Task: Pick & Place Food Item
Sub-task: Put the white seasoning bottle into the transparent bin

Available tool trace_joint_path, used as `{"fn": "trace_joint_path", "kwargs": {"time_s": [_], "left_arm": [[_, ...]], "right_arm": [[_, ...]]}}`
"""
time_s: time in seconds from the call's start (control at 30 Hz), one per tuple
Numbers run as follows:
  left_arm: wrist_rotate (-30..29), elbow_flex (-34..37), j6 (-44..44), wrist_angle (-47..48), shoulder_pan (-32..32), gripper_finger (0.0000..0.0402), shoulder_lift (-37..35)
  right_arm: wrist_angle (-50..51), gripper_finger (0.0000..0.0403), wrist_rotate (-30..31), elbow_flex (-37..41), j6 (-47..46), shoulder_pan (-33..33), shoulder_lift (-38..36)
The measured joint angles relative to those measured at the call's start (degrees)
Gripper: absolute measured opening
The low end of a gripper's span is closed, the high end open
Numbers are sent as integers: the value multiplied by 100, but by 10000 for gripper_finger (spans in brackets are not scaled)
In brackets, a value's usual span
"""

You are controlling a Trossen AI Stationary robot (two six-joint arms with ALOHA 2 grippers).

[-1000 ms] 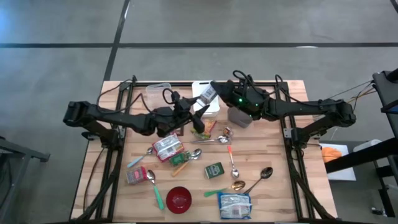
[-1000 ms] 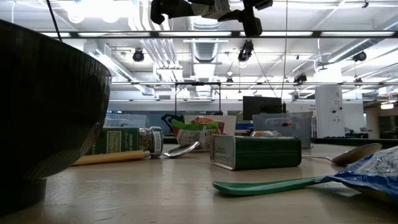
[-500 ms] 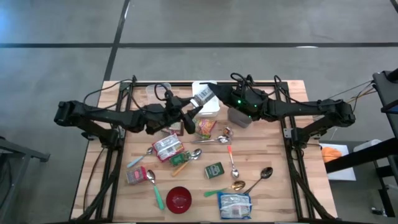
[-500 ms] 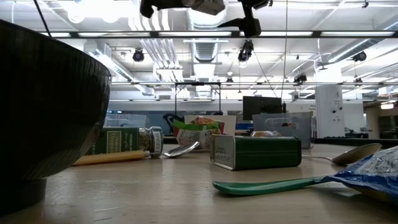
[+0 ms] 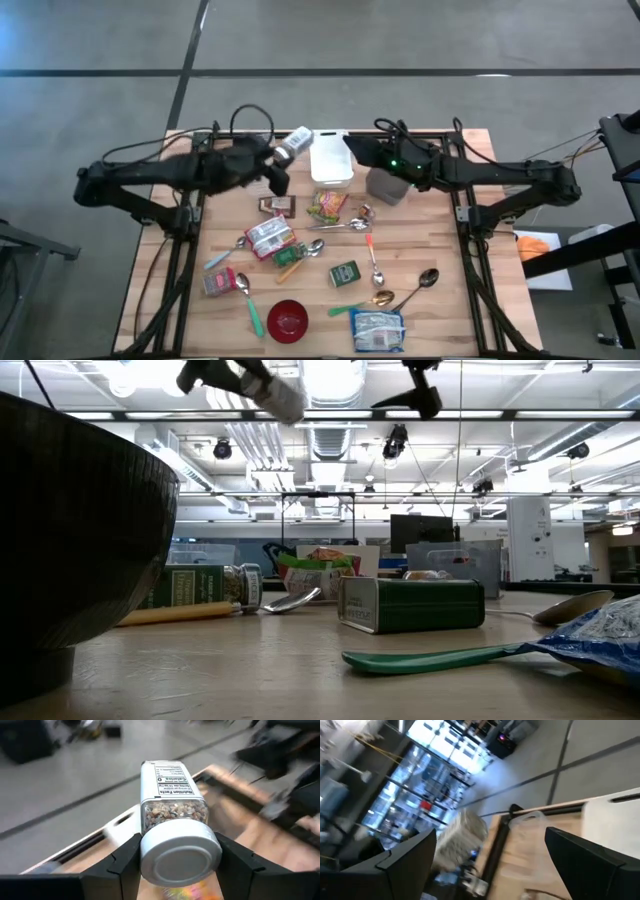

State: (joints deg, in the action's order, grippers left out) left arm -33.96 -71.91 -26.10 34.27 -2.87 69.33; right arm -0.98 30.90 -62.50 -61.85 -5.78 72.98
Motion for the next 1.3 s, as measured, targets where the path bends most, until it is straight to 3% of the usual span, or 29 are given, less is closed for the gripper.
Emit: {"fn": "trace_joint_path", "kwargs": {"time_s": [0.1, 0.27, 0.4, 0.5, 0.67, 0.93, 1.3], "left_arm": [[382, -514, -63, 919, -424, 194, 97], [1514, -1042, -147, 2177, -1350, 194, 254], [2713, -1161, -169, 2835, -2267, 194, 393], [3258, -1137, 57, 3260, -2795, 194, 569], [3275, -1144, 630, 3896, -3196, 194, 997], [3317, -1140, 1352, 4628, -3292, 194, 1807], [3245, -1135, 3106, 4929, -3334, 194, 2779]], "right_arm": [[367, 368, -2, 0, 87, 0, -151], [864, 368, -13, -2, 174, 2, -419], [1062, 368, -123, -2, 367, 2, -554], [1181, 368, -141, -2, 407, 2, -629], [1308, 368, -231, -2, 514, 0, -657], [1448, 368, -313, 0, 553, 31, -650], [1452, 368, -440, 2, 658, 95, -650]]}}
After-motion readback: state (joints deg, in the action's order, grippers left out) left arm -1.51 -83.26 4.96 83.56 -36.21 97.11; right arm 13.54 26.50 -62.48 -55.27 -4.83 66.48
